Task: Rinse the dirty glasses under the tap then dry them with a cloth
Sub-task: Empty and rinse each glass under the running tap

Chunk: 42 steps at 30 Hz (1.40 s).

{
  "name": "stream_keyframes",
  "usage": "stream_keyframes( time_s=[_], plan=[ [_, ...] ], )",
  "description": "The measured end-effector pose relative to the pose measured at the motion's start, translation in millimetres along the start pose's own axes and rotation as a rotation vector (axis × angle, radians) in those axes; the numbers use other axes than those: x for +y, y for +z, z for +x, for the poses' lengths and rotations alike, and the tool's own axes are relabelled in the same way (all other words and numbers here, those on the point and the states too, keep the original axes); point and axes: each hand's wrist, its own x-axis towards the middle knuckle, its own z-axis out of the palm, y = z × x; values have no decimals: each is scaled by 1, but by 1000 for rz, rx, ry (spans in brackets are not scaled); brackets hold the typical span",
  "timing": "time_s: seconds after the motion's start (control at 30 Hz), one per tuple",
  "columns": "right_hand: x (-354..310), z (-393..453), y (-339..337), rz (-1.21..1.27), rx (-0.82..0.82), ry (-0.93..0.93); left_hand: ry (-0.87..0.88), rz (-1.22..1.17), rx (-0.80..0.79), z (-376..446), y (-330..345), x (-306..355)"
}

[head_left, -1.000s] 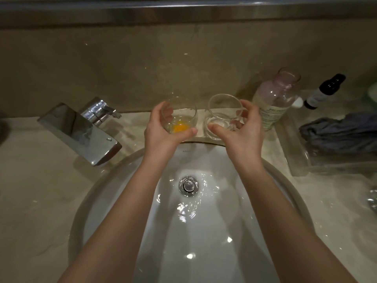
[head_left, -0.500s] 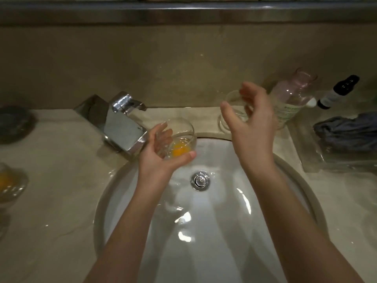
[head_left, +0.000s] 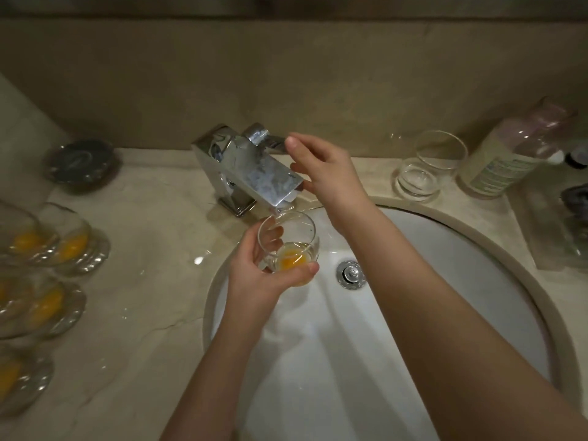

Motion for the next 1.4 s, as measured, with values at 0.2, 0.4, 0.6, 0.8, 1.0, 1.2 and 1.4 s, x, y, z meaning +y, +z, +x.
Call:
stream_keyframes(
  time_s=[0.2, 0.4, 0.6, 0.8, 1.0, 1.2, 1.4],
  plan=[
    [5, 10, 9, -77, 0, -80, 8, -33, -10, 3, -5, -1],
    [1, 14, 9, -113, -11, -113, 0, -52, -22, 4, -4, -2],
    [-2, 18, 9, -94, -17, -87, 3, -65, -33, 8, -4, -3],
    [-2, 22, 8, -113, -21, -54, 11, -75, -35, 13, -2, -5],
    [1, 5, -4, -48, -9, 2, 17, -112, -51, 17, 0, -4],
    [49, -51, -25, 41, -65, 211, -25, -160, -91, 25, -1, -3],
    [64, -76, -22, 518, -159, 587, -69, -259, -165, 31, -1, -3]
  ],
)
